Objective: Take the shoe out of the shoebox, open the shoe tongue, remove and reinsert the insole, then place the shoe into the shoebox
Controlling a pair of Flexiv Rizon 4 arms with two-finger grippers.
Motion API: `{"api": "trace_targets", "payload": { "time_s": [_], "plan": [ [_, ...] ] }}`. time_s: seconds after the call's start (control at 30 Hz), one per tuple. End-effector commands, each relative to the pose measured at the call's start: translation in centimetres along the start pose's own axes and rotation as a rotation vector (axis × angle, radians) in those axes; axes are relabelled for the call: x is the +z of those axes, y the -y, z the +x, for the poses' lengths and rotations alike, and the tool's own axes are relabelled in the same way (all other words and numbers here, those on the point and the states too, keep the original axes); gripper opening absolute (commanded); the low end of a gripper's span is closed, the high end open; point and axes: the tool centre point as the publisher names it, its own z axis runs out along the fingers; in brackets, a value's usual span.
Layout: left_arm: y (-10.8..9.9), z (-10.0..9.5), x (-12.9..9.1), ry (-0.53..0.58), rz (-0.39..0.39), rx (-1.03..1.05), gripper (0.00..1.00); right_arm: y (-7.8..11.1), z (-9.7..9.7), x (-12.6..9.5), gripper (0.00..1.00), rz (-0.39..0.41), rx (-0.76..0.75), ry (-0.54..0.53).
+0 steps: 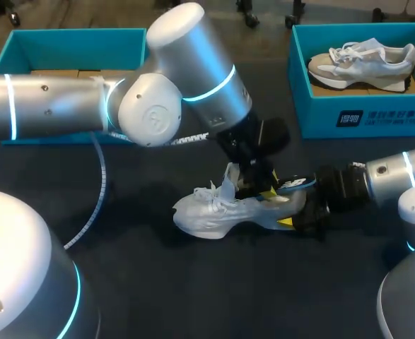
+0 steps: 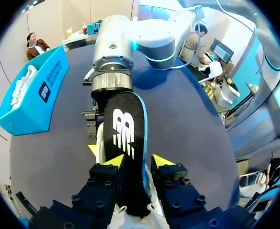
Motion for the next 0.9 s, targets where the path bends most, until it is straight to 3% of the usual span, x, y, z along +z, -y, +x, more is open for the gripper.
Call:
{"api": "trace_targets", "payload": {
  "time_s": [0.03,0.27,0.33,0.9],
  "plan": [
    [-0.2,0.7,0.5,0.052,-0.002,0.012,0.34,-0.1,0.1,0.1,0.00,0.004,0.000,0.002],
    [0.0,0.5,1.1,0.091,-0.001,0.026,0.40,-0.1,0.1,0.1,0.00,0.004,0.000,0.002],
    [0.0,0.4,1.2,0.100,-0.006,0.031,0.53,-0.1,0.1,0.1,0.00,0.004,0.000,0.002],
    [0.4,-1.2,2.2,0.196,-0.003,0.054,0.42,-0.1,0.1,0.1,0.00,0.004,0.000,0.002]
  ]
}}
